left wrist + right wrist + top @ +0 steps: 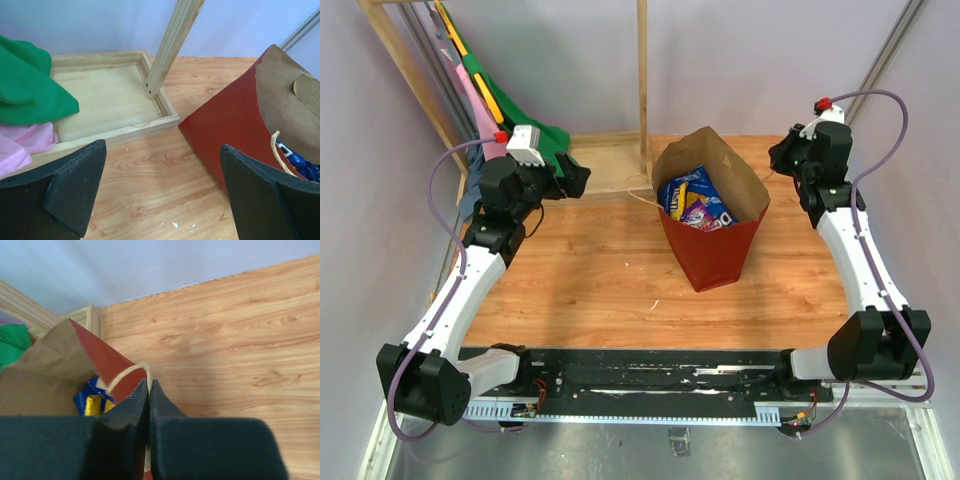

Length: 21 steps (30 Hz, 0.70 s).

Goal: Take the snacks out of the paper bag
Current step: Adjust the paper bag at the center of the board.

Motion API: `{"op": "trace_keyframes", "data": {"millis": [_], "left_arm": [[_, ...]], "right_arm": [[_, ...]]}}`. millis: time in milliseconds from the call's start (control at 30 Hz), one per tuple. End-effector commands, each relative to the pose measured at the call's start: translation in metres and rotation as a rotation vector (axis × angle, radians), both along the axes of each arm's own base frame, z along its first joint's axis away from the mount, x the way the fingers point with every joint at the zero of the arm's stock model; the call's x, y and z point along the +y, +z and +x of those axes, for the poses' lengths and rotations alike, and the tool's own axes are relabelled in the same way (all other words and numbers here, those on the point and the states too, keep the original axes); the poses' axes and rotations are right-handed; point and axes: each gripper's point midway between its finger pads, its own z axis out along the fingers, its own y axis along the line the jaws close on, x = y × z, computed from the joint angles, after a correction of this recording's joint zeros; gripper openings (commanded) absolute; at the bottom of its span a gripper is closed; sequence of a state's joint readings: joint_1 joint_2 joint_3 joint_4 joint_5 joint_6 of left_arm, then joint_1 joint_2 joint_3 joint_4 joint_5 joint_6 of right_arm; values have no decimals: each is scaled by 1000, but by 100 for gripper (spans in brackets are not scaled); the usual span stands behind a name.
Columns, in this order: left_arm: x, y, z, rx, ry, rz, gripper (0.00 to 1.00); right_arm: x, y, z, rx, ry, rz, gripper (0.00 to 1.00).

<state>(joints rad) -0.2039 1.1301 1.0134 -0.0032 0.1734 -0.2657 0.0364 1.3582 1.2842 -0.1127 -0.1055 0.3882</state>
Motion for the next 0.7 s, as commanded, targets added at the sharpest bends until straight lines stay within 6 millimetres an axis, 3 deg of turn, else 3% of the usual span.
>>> {"op": "trace_keyframes", "data": {"millis": [0,467,667], "left_arm": [[4,4,-2,-23,10,15,100],[3,3,-1,-18,4,11,100],[0,1,1,-10,-5,4,100]], "right_arm": [[-2,25,5,-51,9,7,1],[14,121,15,-240,116,-20,1],[15,149,16,-281,144,-73,1]]}}
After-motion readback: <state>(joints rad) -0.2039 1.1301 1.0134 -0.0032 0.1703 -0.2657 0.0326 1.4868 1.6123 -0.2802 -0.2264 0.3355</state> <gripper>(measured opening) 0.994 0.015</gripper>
